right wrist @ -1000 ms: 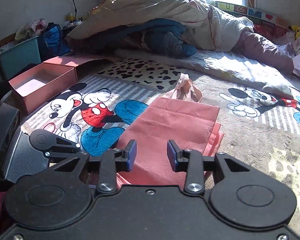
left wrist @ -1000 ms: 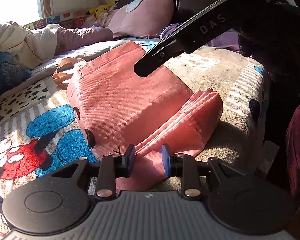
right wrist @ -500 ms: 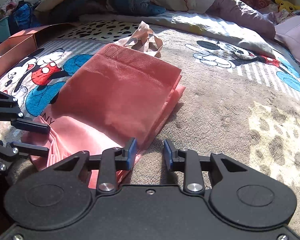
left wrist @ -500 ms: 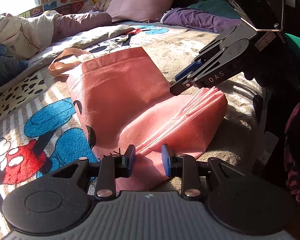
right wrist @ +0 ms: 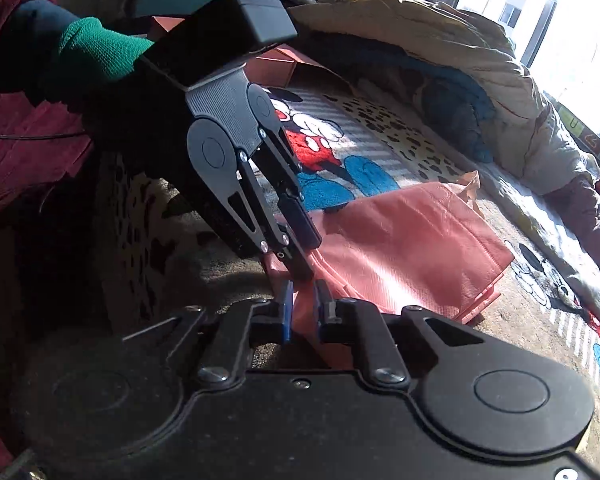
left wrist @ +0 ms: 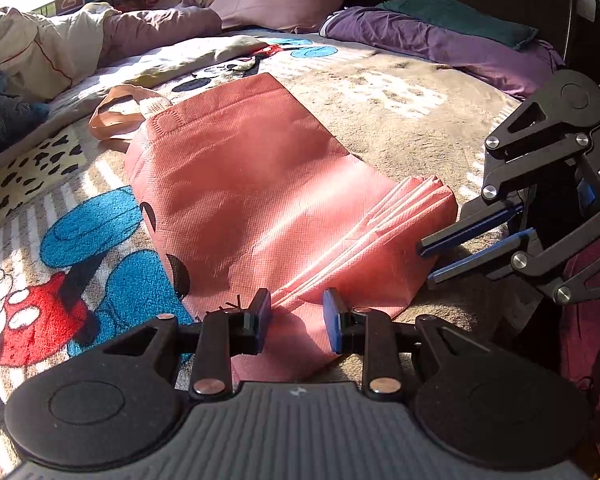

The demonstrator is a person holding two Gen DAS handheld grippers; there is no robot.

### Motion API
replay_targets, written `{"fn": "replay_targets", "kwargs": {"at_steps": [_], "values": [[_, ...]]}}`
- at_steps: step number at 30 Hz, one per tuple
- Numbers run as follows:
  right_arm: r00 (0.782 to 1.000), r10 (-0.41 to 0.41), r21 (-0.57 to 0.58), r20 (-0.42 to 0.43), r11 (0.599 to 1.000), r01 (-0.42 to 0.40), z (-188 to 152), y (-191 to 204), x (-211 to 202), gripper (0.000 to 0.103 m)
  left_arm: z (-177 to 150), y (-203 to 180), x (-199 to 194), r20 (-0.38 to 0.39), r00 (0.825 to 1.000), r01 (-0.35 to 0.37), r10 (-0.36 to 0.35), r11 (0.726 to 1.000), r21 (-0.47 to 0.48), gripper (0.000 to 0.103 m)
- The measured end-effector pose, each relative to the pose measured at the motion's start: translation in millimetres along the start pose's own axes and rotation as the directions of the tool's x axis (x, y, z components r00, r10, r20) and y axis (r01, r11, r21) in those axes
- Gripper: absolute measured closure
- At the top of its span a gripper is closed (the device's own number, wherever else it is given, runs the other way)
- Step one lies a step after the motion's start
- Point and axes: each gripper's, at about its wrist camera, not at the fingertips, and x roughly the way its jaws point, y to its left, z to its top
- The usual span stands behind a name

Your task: Fold shopping bag

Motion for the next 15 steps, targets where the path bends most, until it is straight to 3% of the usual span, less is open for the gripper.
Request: {"fn": "replay_targets", "kwargs": {"at_steps": [2, 10, 15], "values": [[1.000, 0.009, 0.116, 0.011, 0.993, -0.010, -3, -16, 7, 0.103, 0, 0, 0, 0.004, 1.000, 0.000, 0.000, 1.000, -0.006, 0.076], [0.991, 0.110, 0.325, -0.073, 0.942, -0.081, 3, -44, 44, 0.103, 2, 2, 3, -0.009, 1.000, 0.022, -0.022, 0.999, 0.034, 0.076], [0.976, 0.215, 0.438, -0.019, 0.880, -0.185, -13, -68, 52, 0.103, -4, 4, 0, 0.013, 0.999, 0.045, -0.046, 0.998, 0.033, 0.076]]}}
